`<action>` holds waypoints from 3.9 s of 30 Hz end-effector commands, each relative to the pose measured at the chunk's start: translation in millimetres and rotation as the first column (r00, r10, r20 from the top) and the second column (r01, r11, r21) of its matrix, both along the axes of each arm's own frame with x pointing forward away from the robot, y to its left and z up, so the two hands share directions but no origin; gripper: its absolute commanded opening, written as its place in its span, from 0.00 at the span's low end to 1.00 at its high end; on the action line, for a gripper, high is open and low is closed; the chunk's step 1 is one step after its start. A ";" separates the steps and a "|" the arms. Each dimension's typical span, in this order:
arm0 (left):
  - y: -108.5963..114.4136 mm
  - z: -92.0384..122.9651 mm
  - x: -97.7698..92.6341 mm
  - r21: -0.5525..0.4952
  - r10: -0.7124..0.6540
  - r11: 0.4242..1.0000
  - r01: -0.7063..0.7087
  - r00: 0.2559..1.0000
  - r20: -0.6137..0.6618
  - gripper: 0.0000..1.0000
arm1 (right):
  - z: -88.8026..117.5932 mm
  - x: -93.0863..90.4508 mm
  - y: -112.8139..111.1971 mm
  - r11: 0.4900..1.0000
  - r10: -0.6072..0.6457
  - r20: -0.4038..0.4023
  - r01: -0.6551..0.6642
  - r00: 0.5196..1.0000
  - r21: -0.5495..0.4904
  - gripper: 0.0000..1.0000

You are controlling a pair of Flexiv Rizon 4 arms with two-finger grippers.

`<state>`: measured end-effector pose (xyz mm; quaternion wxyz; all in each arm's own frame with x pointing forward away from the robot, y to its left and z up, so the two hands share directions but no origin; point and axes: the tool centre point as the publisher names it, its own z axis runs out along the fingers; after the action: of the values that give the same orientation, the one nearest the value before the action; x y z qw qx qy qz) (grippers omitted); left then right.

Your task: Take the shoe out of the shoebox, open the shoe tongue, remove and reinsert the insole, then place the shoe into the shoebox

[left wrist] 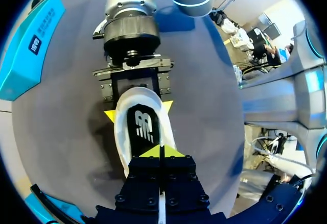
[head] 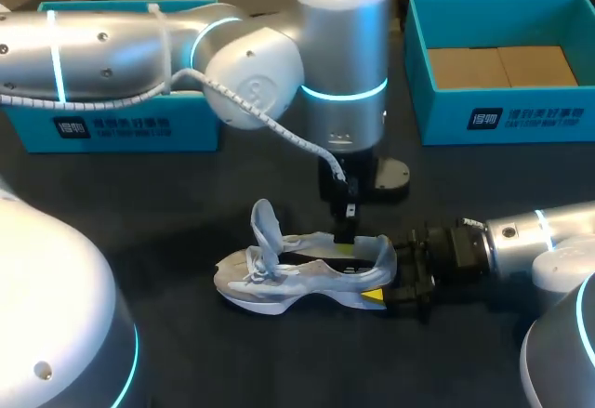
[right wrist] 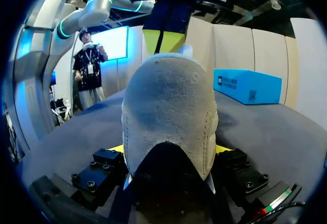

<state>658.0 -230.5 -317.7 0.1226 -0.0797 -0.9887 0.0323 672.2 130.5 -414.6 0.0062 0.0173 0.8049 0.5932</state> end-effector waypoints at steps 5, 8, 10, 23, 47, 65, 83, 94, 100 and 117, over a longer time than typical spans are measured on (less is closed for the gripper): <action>0.3 -18.2 6.9 0.011 0.046 0.999 -0.046 0.999 0.015 0.00 | 0.5 -0.7 -0.5 1.000 -0.002 0.000 0.002 1.000 -0.003 0.00; 5.4 -21.7 3.4 0.013 0.044 0.999 -0.044 0.999 0.009 0.00 | 0.5 -0.7 -0.5 1.000 -0.002 0.000 0.002 1.000 -0.003 0.00; 9.3 -24.5 0.6 0.013 0.046 0.999 -0.046 0.999 -0.004 0.00 | 0.5 -0.7 -0.5 1.000 -0.002 0.000 0.002 1.000 -0.003 0.00; 19.3 -48.5 -6.3 0.042 0.081 0.996 -0.080 0.997 -0.020 0.00 | 0.5 -0.7 -0.5 1.000 -0.002 0.000 0.002 1.000 -0.003 0.00; 40.7 -71.7 -23.0 0.087 0.031 0.996 -0.029 0.999 -0.024 0.13 | 0.5 -0.7 -0.5 1.000 -0.002 0.000 0.002 1.000 -0.003 0.00; 36.1 -98.6 -10.2 0.064 0.040 0.997 -0.045 0.997 0.071 0.25 | 0.5 -0.7 -0.5 1.000 -0.002 0.000 0.002 1.000 -0.003 0.00; 30.1 -108.2 28.0 0.094 0.121 0.985 -0.143 0.970 0.211 0.17 | 0.5 -0.7 -0.5 1.000 -0.002 0.000 0.002 1.000 -0.003 0.00; 35.3 -91.3 27.3 0.030 0.158 0.986 -0.161 0.983 0.097 0.00 | 0.5 -0.7 -0.5 1.000 -0.002 0.000 0.002 1.000 -0.003 0.00; 40.1 -73.3 20.9 -0.025 0.158 0.987 -0.157 0.987 0.035 0.00 | 0.5 -0.7 -0.5 1.000 -0.002 0.000 0.002 1.000 -0.003 0.00; 43.2 -31.1 8.8 -0.162 0.165 0.973 -0.162 0.986 0.009 0.00 | 0.5 -0.7 -0.5 1.000 -0.002 0.000 0.002 1.000 -0.003 0.00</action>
<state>670.6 -197.8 -355.9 0.1058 -0.0115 -0.9896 0.0970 673.0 129.7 -414.5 0.0062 0.0174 0.8045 0.5937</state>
